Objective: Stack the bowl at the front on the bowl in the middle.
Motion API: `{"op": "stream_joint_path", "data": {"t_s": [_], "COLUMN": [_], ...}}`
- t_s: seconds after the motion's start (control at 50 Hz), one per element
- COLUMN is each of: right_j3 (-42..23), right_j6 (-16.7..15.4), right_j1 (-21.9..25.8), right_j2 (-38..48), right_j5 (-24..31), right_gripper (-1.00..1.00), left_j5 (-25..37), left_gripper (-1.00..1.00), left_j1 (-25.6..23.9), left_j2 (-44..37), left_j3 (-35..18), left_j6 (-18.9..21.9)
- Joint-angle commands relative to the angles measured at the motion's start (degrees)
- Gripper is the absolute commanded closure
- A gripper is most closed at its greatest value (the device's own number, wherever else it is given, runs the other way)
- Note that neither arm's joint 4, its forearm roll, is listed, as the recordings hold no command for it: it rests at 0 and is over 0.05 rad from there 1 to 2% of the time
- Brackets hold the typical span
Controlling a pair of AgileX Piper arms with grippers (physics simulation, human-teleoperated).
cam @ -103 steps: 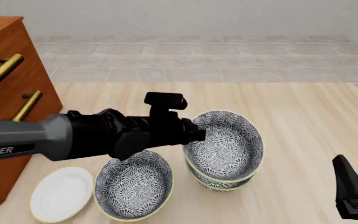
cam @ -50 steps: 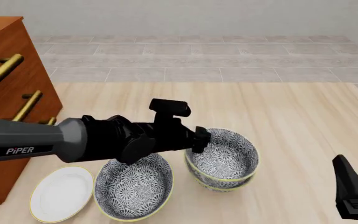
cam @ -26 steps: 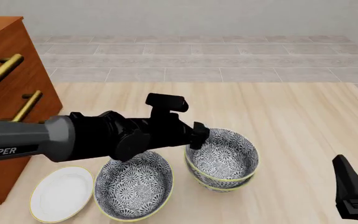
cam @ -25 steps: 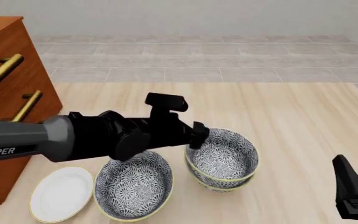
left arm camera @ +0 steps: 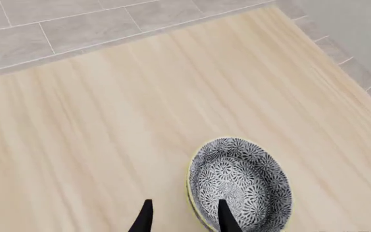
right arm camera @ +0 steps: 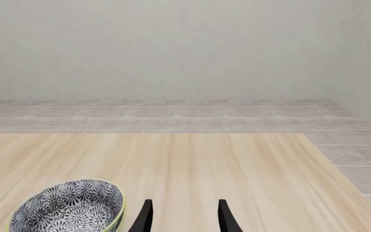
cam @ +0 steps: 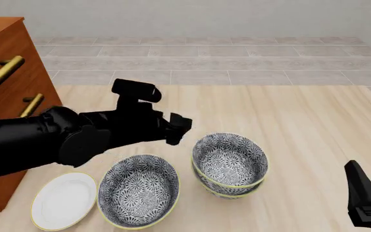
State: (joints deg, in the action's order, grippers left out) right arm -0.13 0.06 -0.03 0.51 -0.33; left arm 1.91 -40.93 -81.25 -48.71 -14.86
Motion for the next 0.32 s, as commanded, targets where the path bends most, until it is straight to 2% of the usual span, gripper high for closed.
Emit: {"op": "stream_joint_path", "data": {"t_s": [0.02, 0.32], "right_j3": [-0.01, -0.01], "right_j6": [-0.03, -0.05], "right_j1": [0.04, 0.03], "right_j2": [0.03, 0.04], "right_j5": [0.02, 0.02], "right_gripper": [-1.00, -1.00], "left_j5": [1.78, 2.55], "left_gripper": [-1.00, -1.00], "left_j1": [3.02, 5.89], "left_j2": [9.79, 20.98], "left_j3": [4.63, 11.61], "left_j6": [2.53, 5.94]}}
